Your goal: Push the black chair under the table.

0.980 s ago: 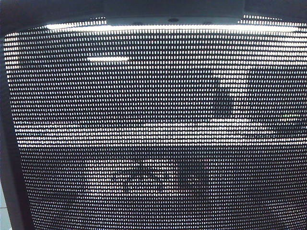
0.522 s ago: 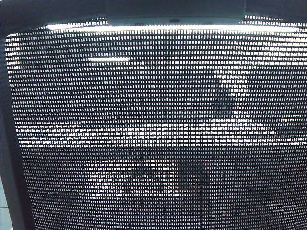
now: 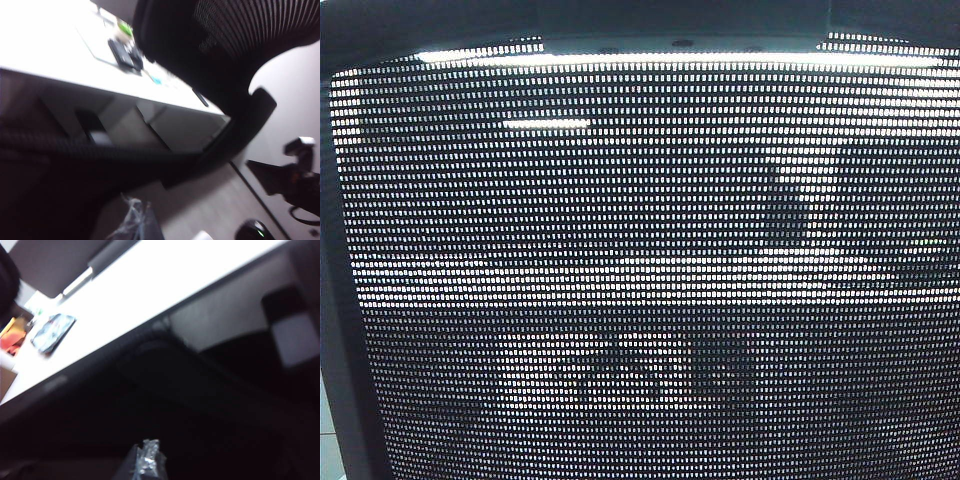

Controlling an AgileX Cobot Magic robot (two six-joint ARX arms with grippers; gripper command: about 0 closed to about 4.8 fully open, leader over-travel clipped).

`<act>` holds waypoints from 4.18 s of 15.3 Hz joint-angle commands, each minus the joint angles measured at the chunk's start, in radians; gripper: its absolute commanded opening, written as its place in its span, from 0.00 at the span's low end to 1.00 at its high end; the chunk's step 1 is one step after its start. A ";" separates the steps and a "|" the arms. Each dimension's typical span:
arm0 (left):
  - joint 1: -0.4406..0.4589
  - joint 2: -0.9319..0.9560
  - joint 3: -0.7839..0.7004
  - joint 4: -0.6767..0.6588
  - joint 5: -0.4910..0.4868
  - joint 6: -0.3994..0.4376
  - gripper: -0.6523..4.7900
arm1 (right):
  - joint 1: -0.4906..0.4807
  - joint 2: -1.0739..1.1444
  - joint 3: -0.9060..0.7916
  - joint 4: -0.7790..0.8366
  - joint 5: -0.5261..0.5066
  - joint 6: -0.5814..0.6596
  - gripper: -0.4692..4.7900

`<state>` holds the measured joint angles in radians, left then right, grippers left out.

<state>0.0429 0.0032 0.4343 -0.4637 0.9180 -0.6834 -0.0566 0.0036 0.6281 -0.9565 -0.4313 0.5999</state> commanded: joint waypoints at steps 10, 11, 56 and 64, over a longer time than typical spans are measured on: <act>0.002 0.001 -0.131 0.039 -0.111 0.058 0.11 | 0.002 0.004 -0.141 0.166 -0.203 0.079 0.08; 0.002 0.001 -0.132 0.047 -0.111 0.058 0.11 | 0.002 0.005 -0.146 0.181 -0.203 0.082 0.08; -0.471 0.375 0.244 -0.097 -0.408 0.151 0.11 | 0.116 0.272 -0.204 0.438 -0.082 0.027 0.08; -0.812 0.406 0.230 -0.283 -0.979 0.156 0.11 | 0.116 0.271 -0.204 0.449 -0.071 0.027 0.08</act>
<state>-0.7696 0.4103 0.6609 -0.7567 -0.0231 -0.5327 0.0589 0.2764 0.4194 -0.5285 -0.5110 0.6285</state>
